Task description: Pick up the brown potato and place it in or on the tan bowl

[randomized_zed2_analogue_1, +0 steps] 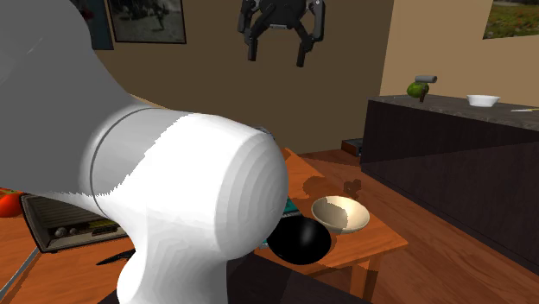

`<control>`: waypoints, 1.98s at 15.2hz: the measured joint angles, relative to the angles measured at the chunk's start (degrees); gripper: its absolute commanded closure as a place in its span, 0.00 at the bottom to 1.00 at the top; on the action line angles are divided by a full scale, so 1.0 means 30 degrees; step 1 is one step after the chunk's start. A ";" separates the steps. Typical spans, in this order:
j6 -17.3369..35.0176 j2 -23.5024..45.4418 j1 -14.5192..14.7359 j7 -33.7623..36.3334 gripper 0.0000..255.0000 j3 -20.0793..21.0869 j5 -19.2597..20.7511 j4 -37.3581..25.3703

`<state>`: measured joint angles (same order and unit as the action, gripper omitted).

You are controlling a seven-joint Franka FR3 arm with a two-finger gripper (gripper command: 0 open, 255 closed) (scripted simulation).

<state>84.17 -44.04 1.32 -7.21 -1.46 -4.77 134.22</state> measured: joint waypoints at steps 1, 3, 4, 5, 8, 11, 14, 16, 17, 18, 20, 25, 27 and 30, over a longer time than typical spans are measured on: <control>0.0000 0.0000 0.0000 0.0000 0.00 0.0000 0.0000 0.0000; 0.0663 0.0102 0.0110 0.0134 0.00 0.0278 -0.0101 0.0556; 0.1211 0.0068 0.0186 0.0219 0.00 0.0476 -0.0170 0.1127; 0.1790 0.0189 0.0257 0.0267 0.00 0.0649 -0.0216 0.1578; 0.3814 0.0454 0.0484 0.0416 0.00 0.1204 -0.0360 0.3323; 0.5758 0.0918 0.0759 0.0637 0.00 0.1811 -0.0553 0.4778; 0.7998 0.2100 0.1095 0.0996 0.00 0.2557 -0.0817 0.5804; 0.9425 0.2911 0.1247 0.1144 0.00 0.2953 -0.0895 0.6404; 1.0245 0.3501 0.1358 0.1305 0.00 0.3229 -0.0973 0.6638; 1.0975 0.4003 0.1389 0.1341 0.00 0.3391 -0.0955 0.6858; 1.2444 0.4918 0.1509 0.1514 0.00 0.3772 -0.0976 0.7415; 1.6642 0.8691 0.1657 0.2449 0.00 0.4981 -0.0659 0.7874; 1.8241 1.0226 0.1656 0.3030 0.00 0.5464 -0.0274 0.7959; 2.0422 1.2996 0.1414 0.4226 0.00 0.6005 0.1033 0.7453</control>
<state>145.43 -5.05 5.57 5.47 16.56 -1.67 156.58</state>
